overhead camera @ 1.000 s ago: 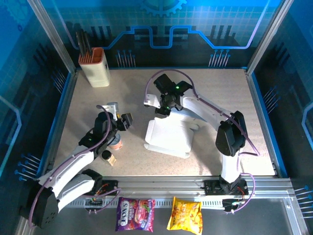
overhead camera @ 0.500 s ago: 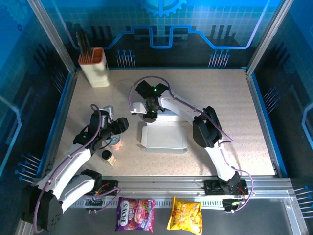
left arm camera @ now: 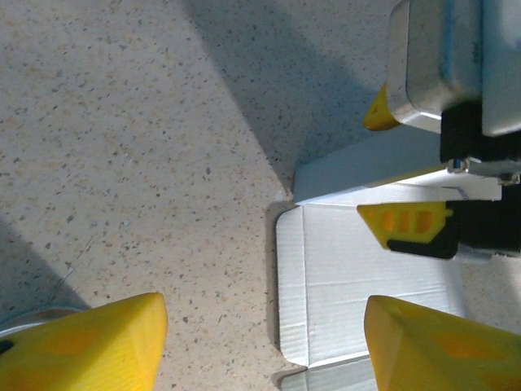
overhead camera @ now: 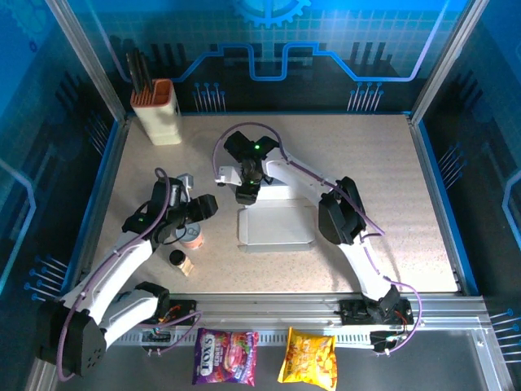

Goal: Fold the paper box

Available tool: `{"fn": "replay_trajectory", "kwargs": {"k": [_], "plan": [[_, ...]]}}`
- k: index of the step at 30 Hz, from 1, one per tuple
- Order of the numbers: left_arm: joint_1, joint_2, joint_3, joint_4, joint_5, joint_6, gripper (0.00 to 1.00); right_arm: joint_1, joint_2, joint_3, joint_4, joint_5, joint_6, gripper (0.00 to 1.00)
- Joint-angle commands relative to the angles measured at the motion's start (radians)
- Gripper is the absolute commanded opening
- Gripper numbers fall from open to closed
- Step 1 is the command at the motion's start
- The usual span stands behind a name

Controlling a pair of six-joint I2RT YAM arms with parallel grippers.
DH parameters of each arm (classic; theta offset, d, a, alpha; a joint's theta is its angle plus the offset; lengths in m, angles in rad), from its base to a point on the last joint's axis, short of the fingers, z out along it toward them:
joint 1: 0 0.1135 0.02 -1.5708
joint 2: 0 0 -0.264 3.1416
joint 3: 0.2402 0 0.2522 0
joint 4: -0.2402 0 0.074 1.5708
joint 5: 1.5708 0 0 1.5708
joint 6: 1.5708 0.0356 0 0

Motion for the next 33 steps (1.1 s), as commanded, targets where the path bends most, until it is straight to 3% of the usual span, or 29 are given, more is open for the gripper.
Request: {"fn": "replay_trajectory", "kwargs": {"k": [1, 5, 10, 17, 21, 26, 33], "plan": [[0.008, 0.019, 0.044, -0.023, 0.055, 0.019, 0.66, -0.009, -0.119, 0.007, 0.002, -0.066, 0.049, 0.61], [0.009, 0.057, 0.078, -0.015, 0.095, 0.013, 0.65, -0.033, -0.219, -0.068, 0.052, -0.121, 0.114, 0.62], [0.004, 0.128, 0.133, 0.015, 0.139, -0.019, 0.62, -0.109, -0.394, -0.273, 0.223, -0.184, 0.31, 0.61], [-0.054, 0.294, 0.259, 0.063, 0.144, -0.039, 0.61, -0.307, -0.648, -0.676, 0.53, -0.329, 0.676, 0.47], [-0.092, 0.418, 0.371, 0.036, 0.124, -0.017, 0.59, -0.418, -0.659, -0.733, 0.479, -0.406, 0.844, 0.37], [-0.111, 0.53, 0.48, -0.009, 0.097, -0.007, 0.51, -0.473, -0.626, -0.786, 0.464, -0.469, 0.88, 0.27], [-0.12, 0.613, 0.523, -0.012, 0.124, -0.005, 0.4, -0.478, -0.6, -0.835, 0.461, -0.441, 0.869, 0.26]]}}
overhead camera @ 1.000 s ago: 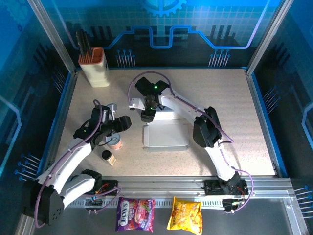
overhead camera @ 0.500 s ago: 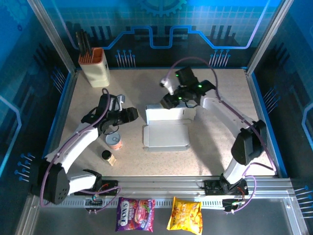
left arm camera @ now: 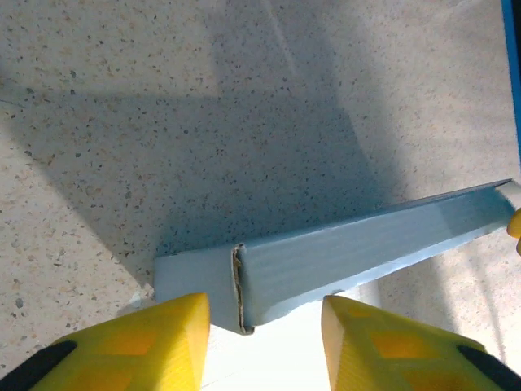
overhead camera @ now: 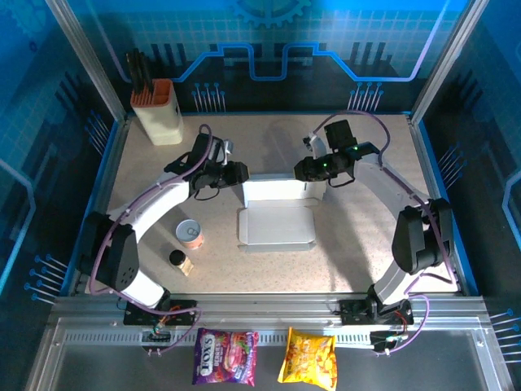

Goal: Fold the paper box

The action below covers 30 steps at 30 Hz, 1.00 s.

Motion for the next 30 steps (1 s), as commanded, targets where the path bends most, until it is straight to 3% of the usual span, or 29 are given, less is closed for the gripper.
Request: {"fn": "replay_trajectory", "kwargs": {"k": [1, 9, 17, 30], "plan": [[-0.011, 0.036, 0.037, -0.032, 0.025, 0.005, 0.39, -0.006, 0.016, -0.027, 0.004, -0.019, 0.019, 0.26], [-0.024, 0.088, 0.072, -0.058, 0.017, 0.022, 0.34, -0.006, 0.013, -0.07, 0.009, -0.014, 0.018, 0.26], [-0.041, 0.105, 0.051, -0.061, 0.027, 0.015, 0.22, -0.005, -0.009, -0.071, 0.0, 0.004, 0.019, 0.26], [-0.048, 0.074, -0.039, 0.0, 0.027, -0.006, 0.17, -0.008, -0.107, -0.014, -0.125, 0.218, 0.064, 0.51]]}}
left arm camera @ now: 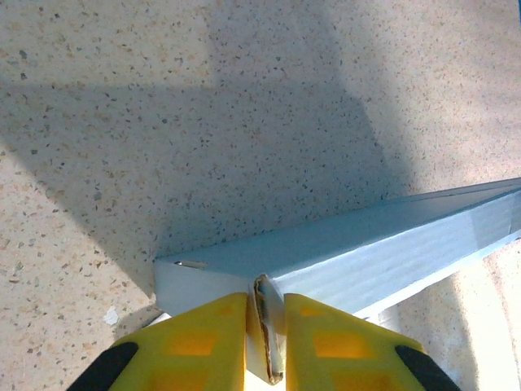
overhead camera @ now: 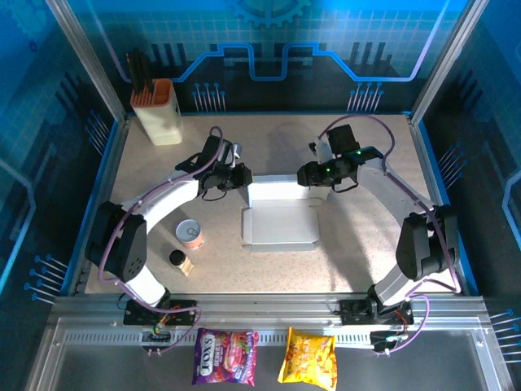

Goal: Fold the paper box

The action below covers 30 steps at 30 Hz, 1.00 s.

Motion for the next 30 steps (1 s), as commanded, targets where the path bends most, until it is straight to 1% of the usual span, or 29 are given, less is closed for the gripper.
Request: {"fn": "replay_trajectory", "kwargs": {"k": [1, 4, 9, 13, 17, 21, 23, 24, 25, 26, 27, 28, 30], "plan": [[-0.012, 0.002, -0.045, -0.048, 0.019, -0.007, 0.17, -0.007, -0.034, 0.039, -0.083, 0.103, 0.021, 0.52], [-0.014, 0.004, -0.049, -0.044, 0.025, -0.007, 0.17, -0.009, -0.029, 0.032, -0.094, 0.148, 0.033, 0.56], [-0.018, 0.003, -0.055, -0.04, 0.029, -0.01, 0.17, -0.018, 0.002, 0.02, -0.076, 0.149, 0.06, 0.59], [-0.019, 0.003, -0.06, -0.038, 0.032, -0.01, 0.16, -0.029, 0.021, -0.006, -0.006, 0.086, 0.091, 0.6], [-0.02, 0.001, -0.062, -0.036, 0.033, -0.012, 0.16, -0.044, 0.042, -0.029, 0.061, -0.005, 0.145, 0.59], [-0.02, 0.002, -0.062, -0.037, 0.035, -0.013, 0.16, -0.048, 0.032, -0.068, 0.129, -0.058, 0.204, 0.54], [-0.021, 0.002, -0.063, -0.036, 0.035, -0.014, 0.16, -0.052, 0.019, -0.092, 0.165, -0.077, 0.234, 0.49], [-0.021, 0.004, -0.063, -0.035, 0.035, -0.013, 0.16, -0.054, 0.014, -0.103, 0.178, -0.082, 0.245, 0.45], [-0.021, 0.005, -0.062, -0.035, 0.035, -0.015, 0.16, -0.055, 0.009, -0.11, 0.187, -0.082, 0.253, 0.38], [-0.021, 0.007, -0.06, -0.035, 0.037, -0.015, 0.16, -0.057, 0.006, -0.114, 0.19, -0.078, 0.259, 0.33], [-0.021, 0.008, -0.06, -0.034, 0.037, -0.013, 0.16, -0.058, 0.006, -0.117, 0.188, -0.069, 0.26, 0.31], [-0.021, 0.008, -0.06, -0.036, 0.038, -0.014, 0.16, -0.061, 0.005, -0.117, 0.182, -0.055, 0.259, 0.31], [-0.022, 0.011, -0.058, -0.038, 0.033, -0.012, 0.16, -0.066, 0.006, -0.114, 0.157, -0.022, 0.249, 0.35]]}}
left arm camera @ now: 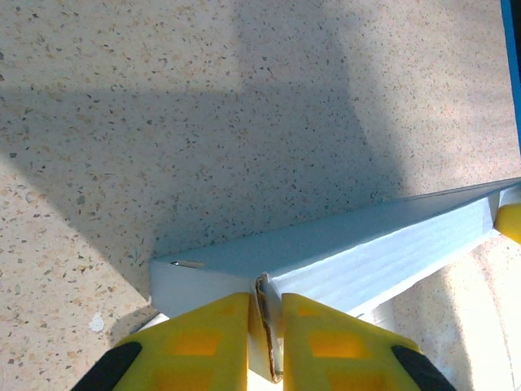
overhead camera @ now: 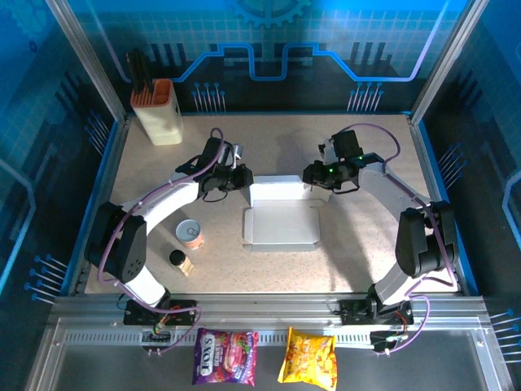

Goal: Fold the paper box

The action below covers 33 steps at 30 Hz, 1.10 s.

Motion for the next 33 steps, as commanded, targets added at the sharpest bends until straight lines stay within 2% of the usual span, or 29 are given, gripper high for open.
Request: {"fn": "replay_trajectory", "kwargs": {"k": [1, 7, 16, 24, 29, 33], "plan": [[-0.015, 0.017, -0.035, -0.081, 0.013, -0.01, 0.16, -0.018, -0.026, -0.015, -0.018, 0.039, 0.01, 0.41], [-0.016, 0.008, -0.048, -0.082, -0.025, -0.011, 0.16, -0.047, -0.122, -0.064, -0.035, 0.062, -0.017, 0.51], [-0.001, -0.026, -0.076, -0.072, -0.073, -0.014, 0.16, -0.146, -0.245, -0.249, 0.054, 0.052, -0.028, 0.53], [0.015, -0.035, -0.088, -0.066, -0.068, -0.016, 0.16, -0.144, -0.22, -0.429, 0.274, 0.0, 0.016, 0.53], [0.021, -0.041, -0.089, -0.072, -0.068, -0.016, 0.16, -0.144, -0.172, -0.487, 0.383, -0.011, 0.045, 0.54], [0.024, -0.046, -0.095, -0.071, -0.067, -0.017, 0.16, -0.144, -0.119, -0.519, 0.5, -0.065, 0.096, 0.55]]}}
